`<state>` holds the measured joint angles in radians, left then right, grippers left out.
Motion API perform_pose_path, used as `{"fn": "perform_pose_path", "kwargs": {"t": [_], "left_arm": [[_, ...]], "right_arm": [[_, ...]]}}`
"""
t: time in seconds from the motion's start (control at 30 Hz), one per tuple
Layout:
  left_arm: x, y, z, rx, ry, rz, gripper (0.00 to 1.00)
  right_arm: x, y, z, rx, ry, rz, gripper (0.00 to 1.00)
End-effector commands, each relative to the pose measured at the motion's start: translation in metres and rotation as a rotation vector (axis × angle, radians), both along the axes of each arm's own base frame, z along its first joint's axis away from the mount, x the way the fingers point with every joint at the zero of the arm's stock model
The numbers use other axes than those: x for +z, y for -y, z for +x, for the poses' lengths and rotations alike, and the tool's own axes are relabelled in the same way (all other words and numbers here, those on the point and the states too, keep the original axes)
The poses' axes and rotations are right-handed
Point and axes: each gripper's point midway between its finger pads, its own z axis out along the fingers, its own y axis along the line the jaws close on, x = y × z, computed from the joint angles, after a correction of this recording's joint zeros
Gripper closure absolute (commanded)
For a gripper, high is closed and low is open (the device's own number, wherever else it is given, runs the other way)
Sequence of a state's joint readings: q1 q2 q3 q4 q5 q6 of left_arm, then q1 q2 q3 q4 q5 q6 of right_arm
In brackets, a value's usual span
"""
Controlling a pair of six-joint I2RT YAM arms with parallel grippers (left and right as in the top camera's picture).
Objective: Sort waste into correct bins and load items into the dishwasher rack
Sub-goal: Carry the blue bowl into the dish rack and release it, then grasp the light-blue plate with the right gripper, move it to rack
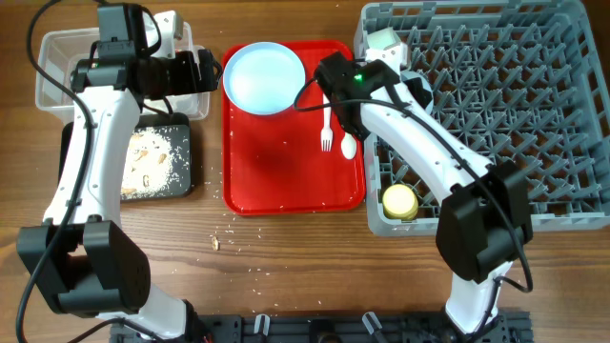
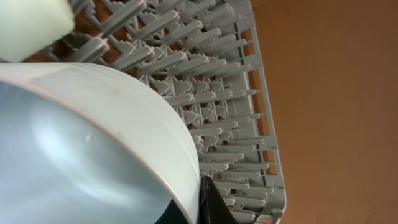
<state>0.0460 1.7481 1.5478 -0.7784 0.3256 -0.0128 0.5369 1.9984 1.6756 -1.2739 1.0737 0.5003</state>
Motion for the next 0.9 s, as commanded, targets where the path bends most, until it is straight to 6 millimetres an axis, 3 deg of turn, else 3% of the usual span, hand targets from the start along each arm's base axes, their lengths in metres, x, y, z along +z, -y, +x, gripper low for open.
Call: {"fn": "perform_pose_path", "kwargs": {"t": [0.0,0.07,0.13,0.33,0.5,0.6,0.87], "left_arm": [[0.01,0.001,0.002,-0.004,0.029,0.009,0.0],[0.01,0.001,0.002,-0.004,0.029,0.009,0.0],[0.01,0.001,0.002,-0.004,0.029,0.009,0.0],[0.01,0.001,0.002,-0.004,0.029,0.009,0.0],[0.01,0.001,0.002,-0.004,0.029,0.009,0.0],[0.01,0.001,0.002,-0.005,0.029,0.008,0.0],[0.01,0.001,0.002,-0.004,0.029,0.009,0.0]], "right_arm": [[-0.02,-0.009,-0.004,0.006,-0.062,0.049,0.96],[-0.005,-0.001,0.0,0.005,-0.015,-0.037,0.95],[0.027,0.011,0.003,0.001,0.086,-0.207,0.96],[0.055,0.012,0.012,0.011,0.208,-0.331,0.96],[0.042,0.008,0.021,0.019,0.18,-0.275,0.96],[0.034,0.01,0.018,0.023,0.161,-0.289,0.96],[-0.008,0.022,0.002,0.037,0.105,-0.375,0.96]]}}
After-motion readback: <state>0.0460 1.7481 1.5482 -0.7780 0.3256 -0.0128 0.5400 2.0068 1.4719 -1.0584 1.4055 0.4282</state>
